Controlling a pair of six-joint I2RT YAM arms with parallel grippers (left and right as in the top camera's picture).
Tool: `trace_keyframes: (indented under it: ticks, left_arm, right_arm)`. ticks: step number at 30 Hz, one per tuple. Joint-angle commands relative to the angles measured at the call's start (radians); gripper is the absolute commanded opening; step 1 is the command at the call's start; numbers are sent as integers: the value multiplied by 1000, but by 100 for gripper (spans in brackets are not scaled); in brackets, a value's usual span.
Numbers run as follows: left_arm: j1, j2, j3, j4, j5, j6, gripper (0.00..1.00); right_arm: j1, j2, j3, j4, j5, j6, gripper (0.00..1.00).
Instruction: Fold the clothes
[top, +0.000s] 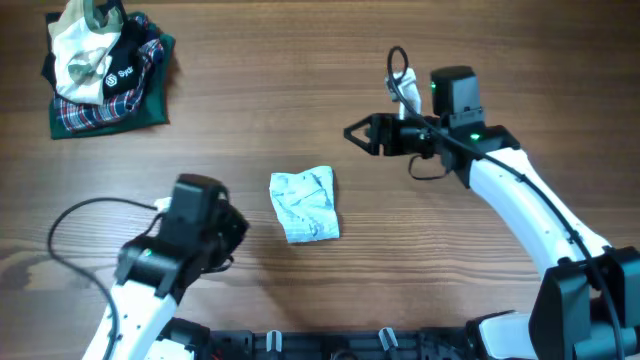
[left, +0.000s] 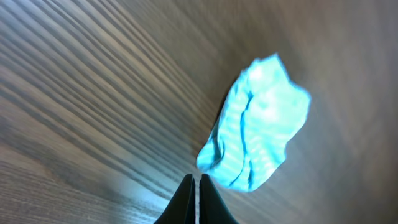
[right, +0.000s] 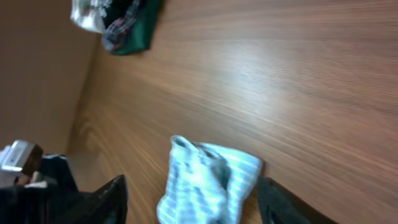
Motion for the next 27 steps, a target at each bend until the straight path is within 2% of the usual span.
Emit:
trace_keyframes:
  ticks: [1, 3, 5, 9, 10, 12, 14, 17, 22, 25, 27]
  left_arm:
    - [-121, 93, -5, 49, 4, -8, 4]
    - [-197, 148, -5, 96, 21, -84, 4]
    - [-304, 215, -5, 154, 21, -209, 8]
    - [-475, 359, -5, 264, -4, -476, 38]
    - [-489, 379, -5, 273, -10, -519, 43]
    - [-514, 437, -5, 308, -8, -644, 47]
    - [-524, 464, -5, 344, -9, -693, 47]
    - [-526, 486, -5, 436, -17, -694, 46]
    - [-526, 489, -5, 494, -78, -443, 38]
    - [-526, 489, -5, 473, -145, -447, 35]
    - [-526, 489, -5, 469, -156, -477, 29]
  right_arm:
    - [-39, -19, 4, -55, 45, -66, 79]
    - [-61, -19, 4, -70, 64, -48, 88]
    - [-95, -19, 4, -76, 64, -19, 92]
    - [-183, -19, 4, -119, 74, 2, 94]
    - [-197, -19, 4, -126, 74, 2, 94]
    - [-232, -19, 4, -150, 74, -4, 95]
    - [-247, -19, 4, -162, 74, -8, 96]
    - [-253, -19, 4, -163, 74, -18, 98]
    - [-253, -19, 4, -165, 74, -58, 99]
    - [-253, -19, 4, -166, 74, -60, 100]
    - [-253, -19, 4, -166, 74, -61, 99]
